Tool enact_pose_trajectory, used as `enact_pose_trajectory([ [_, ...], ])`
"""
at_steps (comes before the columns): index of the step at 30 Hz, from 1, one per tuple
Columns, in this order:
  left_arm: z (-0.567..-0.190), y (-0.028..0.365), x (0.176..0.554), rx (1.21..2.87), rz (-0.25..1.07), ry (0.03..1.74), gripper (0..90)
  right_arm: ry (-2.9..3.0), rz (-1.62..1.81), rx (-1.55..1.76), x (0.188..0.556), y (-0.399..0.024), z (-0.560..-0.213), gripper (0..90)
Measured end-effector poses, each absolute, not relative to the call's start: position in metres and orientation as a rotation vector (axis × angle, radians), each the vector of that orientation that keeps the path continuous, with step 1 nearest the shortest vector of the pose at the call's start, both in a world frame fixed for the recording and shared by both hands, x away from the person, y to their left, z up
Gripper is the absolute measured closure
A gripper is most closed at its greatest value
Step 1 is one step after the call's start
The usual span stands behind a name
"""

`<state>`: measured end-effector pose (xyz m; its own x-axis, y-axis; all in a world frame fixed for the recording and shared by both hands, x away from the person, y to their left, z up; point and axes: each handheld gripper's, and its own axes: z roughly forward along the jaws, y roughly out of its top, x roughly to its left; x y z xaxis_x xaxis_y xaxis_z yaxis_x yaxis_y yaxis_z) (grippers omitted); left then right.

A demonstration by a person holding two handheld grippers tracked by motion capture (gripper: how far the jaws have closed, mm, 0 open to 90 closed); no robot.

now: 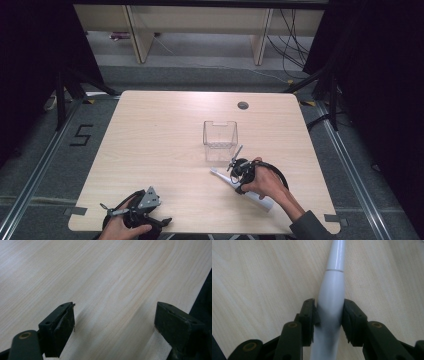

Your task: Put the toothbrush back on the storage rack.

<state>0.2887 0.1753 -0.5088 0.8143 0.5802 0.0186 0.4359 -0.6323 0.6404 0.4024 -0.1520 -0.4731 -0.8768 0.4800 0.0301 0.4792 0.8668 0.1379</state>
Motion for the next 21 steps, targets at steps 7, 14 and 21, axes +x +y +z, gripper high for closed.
enact_pose_trajectory([
  [7, -0.509, 0.175, 0.289, 2.355, 0.295, 0.742, 15.9, 3.040, 0.218, 0.721, 0.406, -0.150, -0.474, 65.5],
  [14, -0.509, 0.175, 0.289, 2.355, 0.295, 0.741, 16.0, 3.054, 0.163, 0.730, 0.408, -0.147, -0.475, 65.6],
  [21, -0.509, 0.175, 0.289, 2.354, 0.296, 0.741, 16.0, 3.072, 0.109, 0.714, 0.409, -0.141, -0.476, 65.9],
])
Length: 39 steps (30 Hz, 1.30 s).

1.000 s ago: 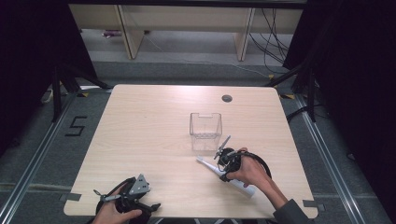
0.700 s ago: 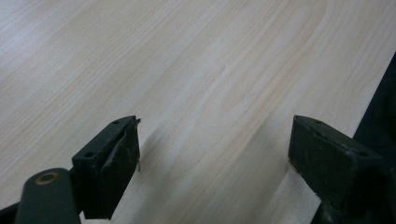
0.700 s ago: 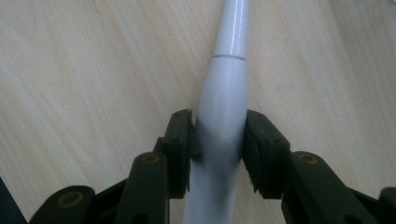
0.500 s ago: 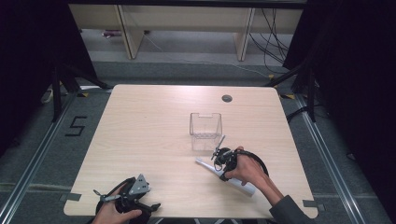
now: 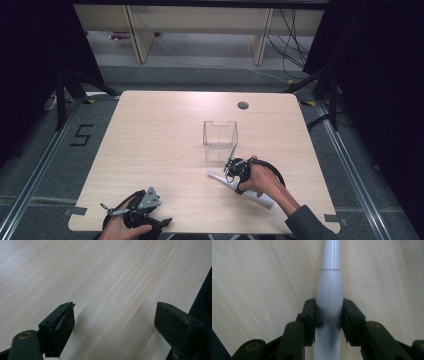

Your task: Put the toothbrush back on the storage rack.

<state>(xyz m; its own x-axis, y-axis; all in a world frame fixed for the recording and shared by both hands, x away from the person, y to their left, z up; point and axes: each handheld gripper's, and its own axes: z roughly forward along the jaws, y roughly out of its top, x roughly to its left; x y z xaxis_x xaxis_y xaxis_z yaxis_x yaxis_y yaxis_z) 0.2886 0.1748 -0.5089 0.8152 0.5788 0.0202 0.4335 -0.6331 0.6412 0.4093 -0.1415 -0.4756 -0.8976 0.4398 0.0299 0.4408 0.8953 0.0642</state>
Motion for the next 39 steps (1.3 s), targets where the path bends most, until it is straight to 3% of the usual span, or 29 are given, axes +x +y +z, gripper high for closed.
enact_pose_trajectory([
  [22, -0.508, 0.175, 0.288, 2.338, 0.299, 0.748, 16.3, -3.070, -0.100, -0.703, 0.409, -0.141, -0.475, 66.6],
  [39, -0.508, 0.175, 0.289, 2.344, 0.294, 0.745, 16.2, -3.092, -0.300, -0.737, 0.398, -0.161, -0.450, 66.8],
])
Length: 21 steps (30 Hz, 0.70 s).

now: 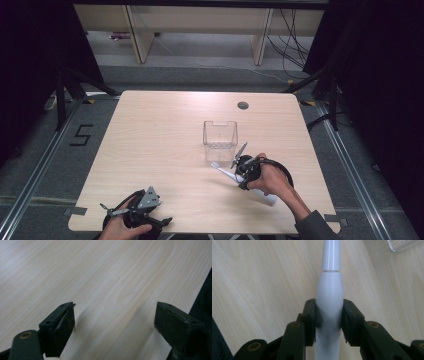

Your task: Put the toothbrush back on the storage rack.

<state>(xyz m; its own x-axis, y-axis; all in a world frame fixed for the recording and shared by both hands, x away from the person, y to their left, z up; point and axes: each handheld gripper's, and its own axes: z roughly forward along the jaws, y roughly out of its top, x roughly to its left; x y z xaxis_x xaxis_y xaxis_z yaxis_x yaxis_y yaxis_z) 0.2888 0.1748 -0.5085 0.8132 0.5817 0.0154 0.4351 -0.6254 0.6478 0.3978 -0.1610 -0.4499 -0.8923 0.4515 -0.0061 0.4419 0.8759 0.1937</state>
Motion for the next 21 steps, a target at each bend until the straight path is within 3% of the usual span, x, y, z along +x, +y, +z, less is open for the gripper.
enact_pose_trajectory([
  [21, -0.509, 0.175, 0.288, 2.349, 0.290, 0.748, 16.1, 2.704, 0.888, 0.863, 0.395, -0.211, -0.403, 66.8],
])
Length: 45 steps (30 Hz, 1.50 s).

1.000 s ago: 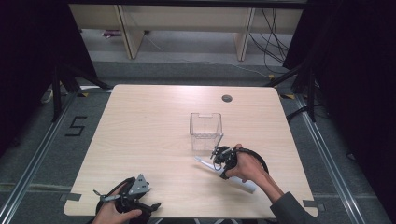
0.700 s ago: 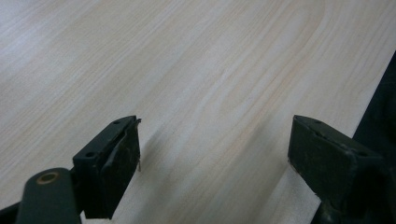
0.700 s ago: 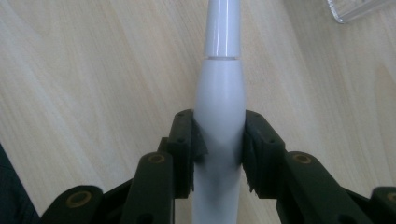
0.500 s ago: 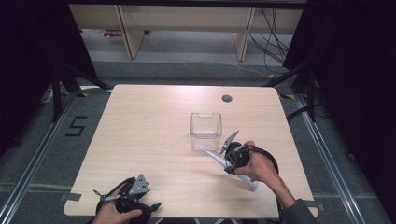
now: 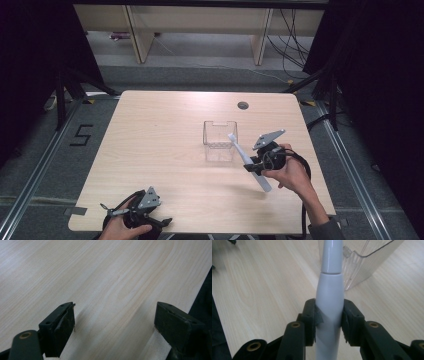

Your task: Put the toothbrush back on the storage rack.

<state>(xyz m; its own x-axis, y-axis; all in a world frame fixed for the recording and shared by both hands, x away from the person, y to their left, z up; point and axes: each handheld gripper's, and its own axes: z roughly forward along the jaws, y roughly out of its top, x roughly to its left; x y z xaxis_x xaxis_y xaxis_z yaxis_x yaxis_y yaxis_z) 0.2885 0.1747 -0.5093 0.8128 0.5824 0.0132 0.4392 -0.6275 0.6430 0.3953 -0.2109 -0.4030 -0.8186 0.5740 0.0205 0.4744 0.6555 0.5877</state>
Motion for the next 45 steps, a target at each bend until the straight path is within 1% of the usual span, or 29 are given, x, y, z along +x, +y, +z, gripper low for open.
enact_pose_trajectory([
  [3, -0.509, 0.175, 0.289, 2.349, 0.293, 0.745, 16.1, 2.668, 0.967, 0.839, 0.397, -0.217, -0.400, 66.8],
  [6, -0.509, 0.175, 0.289, 2.344, 0.293, 0.752, 16.1, 2.632, 1.013, 0.881, 0.396, -0.222, -0.395, 66.8],
  [7, -0.509, 0.175, 0.289, 2.344, 0.293, 0.752, 16.1, 2.632, 1.013, 0.881, 0.396, -0.222, -0.395, 66.8],
  [9, -0.509, 0.175, 0.289, 2.343, 0.285, 0.749, 16.1, 2.598, 1.117, 0.846, 0.400, -0.225, -0.397, 66.8],
  [17, -0.509, 0.175, 0.289, 2.332, 0.280, 0.757, 16.0, 2.567, 1.216, 0.891, 0.405, -0.234, -0.398, 66.8],
  [20, -0.508, 0.175, 0.289, 2.342, 0.285, 0.746, 16.0, 2.542, 1.232, 0.879, 0.405, -0.233, -0.398, 66.8],
  [21, -0.509, 0.175, 0.288, 2.329, 0.278, 0.770, 16.0, 2.527, 1.240, 0.896, 0.404, -0.232, -0.397, 66.7],
  [24, -0.508, 0.175, 0.289, 2.353, 0.273, 0.743, 16.0, 2.498, 1.258, 0.883, 0.404, -0.231, -0.394, 66.8],
  [33, -0.509, 0.175, 0.289, 2.347, 0.280, 0.743, 15.9, 2.399, 1.410, 0.843, 0.408, -0.226, -0.384, 66.8],
  [45, -0.509, 0.175, 0.289, 2.343, 0.282, 0.748, 15.9, 2.378, 1.422, 0.828, 0.416, -0.224, -0.380, 66.8],
])
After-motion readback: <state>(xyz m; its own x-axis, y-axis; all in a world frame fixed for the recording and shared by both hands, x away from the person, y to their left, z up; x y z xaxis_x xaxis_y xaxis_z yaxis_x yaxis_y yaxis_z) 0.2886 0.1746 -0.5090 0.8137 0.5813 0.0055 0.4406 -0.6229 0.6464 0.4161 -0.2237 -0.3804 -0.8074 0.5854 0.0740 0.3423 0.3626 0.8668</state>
